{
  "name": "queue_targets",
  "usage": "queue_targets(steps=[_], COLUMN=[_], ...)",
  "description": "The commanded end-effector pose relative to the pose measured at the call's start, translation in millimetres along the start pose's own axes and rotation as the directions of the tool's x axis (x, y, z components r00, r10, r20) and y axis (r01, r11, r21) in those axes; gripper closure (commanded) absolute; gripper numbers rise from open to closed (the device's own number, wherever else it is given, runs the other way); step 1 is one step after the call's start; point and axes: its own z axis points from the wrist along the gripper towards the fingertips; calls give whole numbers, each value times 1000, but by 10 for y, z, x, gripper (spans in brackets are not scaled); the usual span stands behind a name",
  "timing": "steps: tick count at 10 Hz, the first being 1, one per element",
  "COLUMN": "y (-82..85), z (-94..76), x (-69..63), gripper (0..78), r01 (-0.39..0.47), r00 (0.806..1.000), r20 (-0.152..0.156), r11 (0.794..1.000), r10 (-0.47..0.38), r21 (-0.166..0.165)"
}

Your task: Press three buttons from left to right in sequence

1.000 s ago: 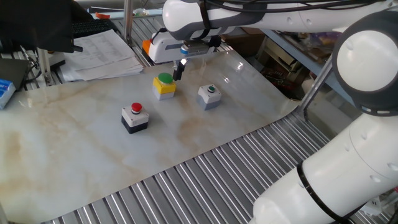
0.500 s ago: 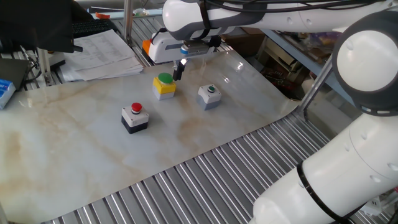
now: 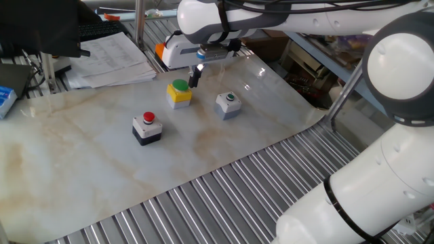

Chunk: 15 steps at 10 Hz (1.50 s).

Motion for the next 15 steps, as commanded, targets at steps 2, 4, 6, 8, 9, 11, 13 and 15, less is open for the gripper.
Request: queue_targets(steps=[2,4,6,8,9,11,13,15], y=[0,0,0,0,0,-37,-154,-175], z=[0,0,0,0,0,27,131,144], x=[0,0,0,0,0,1,14,8], gripper=[776,776,776,776,776,776,776,776], r01=[22,21,17,17,18,21,37,32], r00=[999,999,999,999,999,999,998,999], r20=[29,29,29,30,30,30,42,41], r11=[999,999,1000,1000,1000,1000,999,999], r10=[-23,-21,-17,-17,-19,-22,-37,-32], r21=[36,30,17,17,18,18,8,8])
